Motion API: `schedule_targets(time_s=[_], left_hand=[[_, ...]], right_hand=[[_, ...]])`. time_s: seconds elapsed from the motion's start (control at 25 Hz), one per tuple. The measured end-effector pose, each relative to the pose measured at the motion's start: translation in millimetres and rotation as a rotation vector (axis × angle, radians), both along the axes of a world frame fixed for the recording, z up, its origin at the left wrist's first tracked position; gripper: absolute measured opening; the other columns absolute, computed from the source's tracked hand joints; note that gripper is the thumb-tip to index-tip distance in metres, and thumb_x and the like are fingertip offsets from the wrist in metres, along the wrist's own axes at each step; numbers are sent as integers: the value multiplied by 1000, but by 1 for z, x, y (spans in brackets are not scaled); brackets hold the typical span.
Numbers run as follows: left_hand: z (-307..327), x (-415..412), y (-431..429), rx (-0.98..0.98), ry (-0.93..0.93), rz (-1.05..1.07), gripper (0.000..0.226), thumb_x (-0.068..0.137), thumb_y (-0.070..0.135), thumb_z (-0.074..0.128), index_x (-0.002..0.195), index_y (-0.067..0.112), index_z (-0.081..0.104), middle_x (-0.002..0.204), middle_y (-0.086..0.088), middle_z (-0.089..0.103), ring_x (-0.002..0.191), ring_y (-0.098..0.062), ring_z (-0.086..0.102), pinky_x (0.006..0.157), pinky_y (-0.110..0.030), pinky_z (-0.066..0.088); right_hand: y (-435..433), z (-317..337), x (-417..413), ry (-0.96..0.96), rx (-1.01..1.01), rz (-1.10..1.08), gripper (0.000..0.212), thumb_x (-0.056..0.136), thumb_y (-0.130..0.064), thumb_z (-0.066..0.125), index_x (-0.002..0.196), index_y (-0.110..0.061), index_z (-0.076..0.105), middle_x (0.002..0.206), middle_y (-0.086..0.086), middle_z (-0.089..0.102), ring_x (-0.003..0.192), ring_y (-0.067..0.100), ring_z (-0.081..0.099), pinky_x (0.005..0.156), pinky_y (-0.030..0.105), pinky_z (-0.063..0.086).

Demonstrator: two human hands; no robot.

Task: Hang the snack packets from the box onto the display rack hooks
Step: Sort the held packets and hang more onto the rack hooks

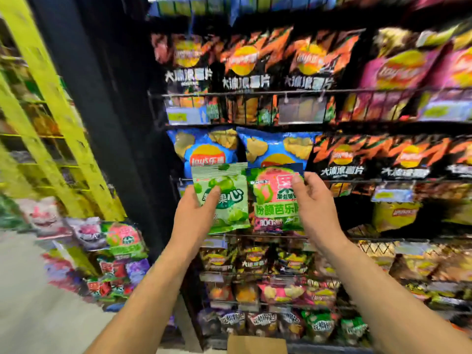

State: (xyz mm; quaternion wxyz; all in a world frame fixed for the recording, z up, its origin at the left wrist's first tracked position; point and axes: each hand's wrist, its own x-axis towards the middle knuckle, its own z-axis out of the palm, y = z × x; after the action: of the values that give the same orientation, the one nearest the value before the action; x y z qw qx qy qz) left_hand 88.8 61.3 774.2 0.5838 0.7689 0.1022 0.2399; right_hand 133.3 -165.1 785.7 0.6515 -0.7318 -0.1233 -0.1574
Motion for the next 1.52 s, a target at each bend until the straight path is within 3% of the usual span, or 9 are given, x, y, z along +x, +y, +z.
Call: schedule_targets(time_s=[0.28, 0.44, 0.64, 0.8, 0.88, 1.0, 1.2, 1.28, 1.52], left_hand=[[116, -30, 11, 24, -147, 79, 12, 100, 43, 66, 110, 36, 63, 110, 10, 76, 101, -11, 73, 78, -34, 59], [160, -63, 16, 28, -181, 167, 11, 101, 39, 64, 109, 32, 62, 105, 8, 76, 87, -5, 73, 60, -21, 50], [186, -116, 30, 36, -177, 303, 43, 95, 57, 64, 125, 28, 57, 121, 3, 69, 107, -12, 68, 86, -40, 60], [192, -169, 49, 2, -167, 426, 60, 101, 47, 63, 147, 15, 43, 133, -7, 58, 116, -20, 63, 86, -36, 63], [190, -194, 60, 1, -156, 486, 85, 95, 57, 64, 161, 16, 31, 150, -10, 50, 133, -29, 56, 102, -50, 57], [186, -232, 78, -1, -169, 555, 101, 76, 74, 63, 157, 21, 37, 147, -9, 56, 129, -27, 60, 98, -52, 59], [181, -276, 129, -63, -198, 585, 59, 100, 45, 64, 149, 18, 46, 128, -4, 67, 110, -18, 70, 77, -35, 64], [176, -290, 155, -76, -176, 584, 58, 101, 44, 64, 150, 19, 45, 132, -4, 67, 113, -20, 70, 83, -41, 65], [169, -331, 237, -76, -157, 497, 24, 104, 36, 62, 123, 23, 57, 115, -3, 73, 100, -17, 73, 64, -31, 60]], right_hand=[[16, 105, -14, -169, 69, 119, 45, 97, -58, 49, 94, -14, 56, 99, 30, 57, 76, 27, 52, 76, 60, 47], [34, 149, -22, -219, 50, 199, 42, 103, -46, 48, 97, -4, 54, 98, 28, 57, 80, 38, 51, 77, 57, 45], [75, 174, -38, -233, 71, 339, 40, 96, -57, 47, 82, -20, 50, 82, 15, 58, 74, 30, 52, 70, 56, 46], [112, 176, -63, -214, 81, 483, 28, 101, -48, 47, 86, -25, 53, 82, -3, 59, 74, 13, 54, 68, 41, 45], [131, 174, -79, -209, 86, 549, 29, 104, -39, 47, 82, -20, 50, 76, -4, 53, 66, 6, 50, 63, 33, 41], [159, 169, -103, -161, 109, 646, 26, 106, -30, 47, 88, -12, 52, 76, -3, 57, 60, -3, 56, 50, 15, 42], [209, 163, -141, -131, 103, 676, 22, 105, -31, 50, 91, -15, 57, 80, -2, 65, 65, 0, 63, 53, 19, 47], [229, 163, -156, -143, 94, 653, 22, 105, -30, 50, 91, -15, 58, 81, 0, 66, 66, 1, 65, 55, 23, 49], [307, 151, -207, -142, 38, 534, 32, 103, -44, 48, 88, -17, 55, 92, 21, 63, 82, 41, 62, 71, 57, 52]])
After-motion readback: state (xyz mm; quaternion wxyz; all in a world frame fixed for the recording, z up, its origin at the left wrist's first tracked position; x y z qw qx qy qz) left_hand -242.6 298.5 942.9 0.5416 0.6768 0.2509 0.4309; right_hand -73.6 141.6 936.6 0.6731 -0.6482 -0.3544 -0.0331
